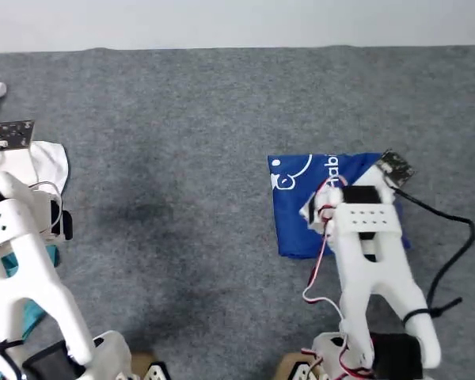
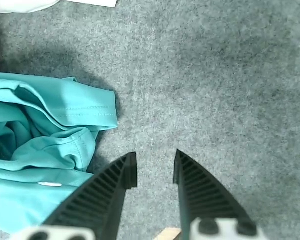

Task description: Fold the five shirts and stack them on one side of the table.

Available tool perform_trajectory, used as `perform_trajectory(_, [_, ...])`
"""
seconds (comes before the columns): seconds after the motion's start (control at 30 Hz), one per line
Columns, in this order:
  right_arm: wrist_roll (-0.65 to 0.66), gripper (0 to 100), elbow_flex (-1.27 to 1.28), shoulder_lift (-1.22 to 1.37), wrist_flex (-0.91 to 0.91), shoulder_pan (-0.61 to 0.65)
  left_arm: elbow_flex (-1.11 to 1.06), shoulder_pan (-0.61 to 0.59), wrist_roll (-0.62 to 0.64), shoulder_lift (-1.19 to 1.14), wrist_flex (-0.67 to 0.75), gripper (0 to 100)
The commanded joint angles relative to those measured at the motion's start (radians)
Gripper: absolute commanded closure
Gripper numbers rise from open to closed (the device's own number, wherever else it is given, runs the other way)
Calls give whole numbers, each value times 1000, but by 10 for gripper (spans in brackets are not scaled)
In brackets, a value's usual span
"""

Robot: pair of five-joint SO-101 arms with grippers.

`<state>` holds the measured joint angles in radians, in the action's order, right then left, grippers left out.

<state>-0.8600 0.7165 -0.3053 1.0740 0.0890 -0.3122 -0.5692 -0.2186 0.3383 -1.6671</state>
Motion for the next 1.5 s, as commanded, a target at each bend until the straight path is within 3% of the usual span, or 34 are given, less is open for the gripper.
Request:
perform_trajectory(0.0, [-18, 487, 18, -44, -108, 10, 10, -2, 3, 32, 20, 863])
perform_trajectory(0.27, [-12, 536, 71, -28, -315, 5, 10, -2, 3, 31, 20, 863])
perform_trajectory(0.93, [-17, 551, -236, 461, -314, -130, 8, -2, 0, 26, 32, 863])
perform_trajectory(1.03, [-18, 651, -247, 475, -314, -137, 8, 0, 2, 26, 37, 863])
perform_trajectory(1.23, [-17, 983, -270, 473, -312, -199, 10, -2, 3, 34, 28, 863])
perform_trajectory(1.47, [26, 989, -281, 378, -295, -295, 15, -2, 3, 35, 28, 863])
